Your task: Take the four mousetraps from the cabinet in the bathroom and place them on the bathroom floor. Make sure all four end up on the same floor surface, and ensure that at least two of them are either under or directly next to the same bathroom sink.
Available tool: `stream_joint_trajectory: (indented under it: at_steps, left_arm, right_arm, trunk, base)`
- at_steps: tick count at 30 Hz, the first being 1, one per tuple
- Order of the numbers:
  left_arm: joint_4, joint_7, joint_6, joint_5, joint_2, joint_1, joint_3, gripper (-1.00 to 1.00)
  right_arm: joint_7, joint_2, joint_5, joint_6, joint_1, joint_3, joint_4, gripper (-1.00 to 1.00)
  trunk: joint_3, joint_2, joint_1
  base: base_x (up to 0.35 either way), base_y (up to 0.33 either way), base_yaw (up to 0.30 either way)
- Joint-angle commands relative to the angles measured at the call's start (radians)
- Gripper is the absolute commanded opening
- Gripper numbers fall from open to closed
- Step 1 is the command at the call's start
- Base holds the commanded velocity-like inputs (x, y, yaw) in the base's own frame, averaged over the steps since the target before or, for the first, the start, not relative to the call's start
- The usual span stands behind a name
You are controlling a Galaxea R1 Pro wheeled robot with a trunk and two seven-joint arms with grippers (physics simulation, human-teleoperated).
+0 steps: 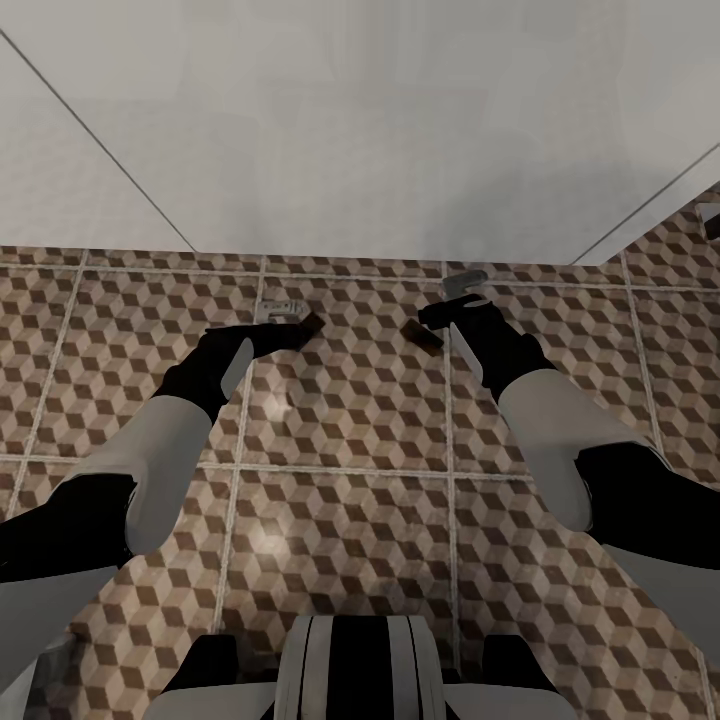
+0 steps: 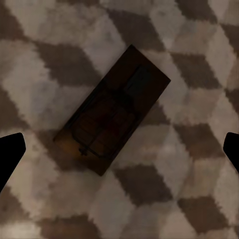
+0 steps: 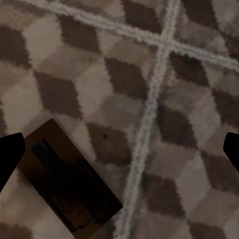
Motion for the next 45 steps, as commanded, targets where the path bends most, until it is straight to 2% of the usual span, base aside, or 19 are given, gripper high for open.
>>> stream_joint_trajectory:
  at_steps: [1, 15, 45]
  left_arm:
    - [-0.001, -0.002, 0.007, 0.003, 0.000, 0.000, 0.002, 1.00]
    - [-0.002, -0.002, 0.007, 0.003, 0.000, 0.000, 0.001, 1.00]
    - [-0.002, -0.001, 0.005, 0.003, -0.002, 0.000, 0.000, 1.00]
  right_arm:
    - [-0.002, 0.000, 0.007, 0.007, 0.000, 0.004, -0.001, 1.00]
    - [-0.002, -0.001, 0.007, 0.007, -0.001, 0.004, -0.001, 1.00]
    - [-0.002, -0.002, 0.009, 0.007, 0.001, 0.004, -0.001, 1.00]
  trunk:
    - [0.000, 0.000, 0.000]
    - [0.000, 0.000, 0.000]
    - [0.000, 0.000, 0.000]
  base:
    - [0.000, 0.000, 0.000]
    - [-0.077, 0.000, 0.000]
    - [-0.326, 0.000, 0.000]
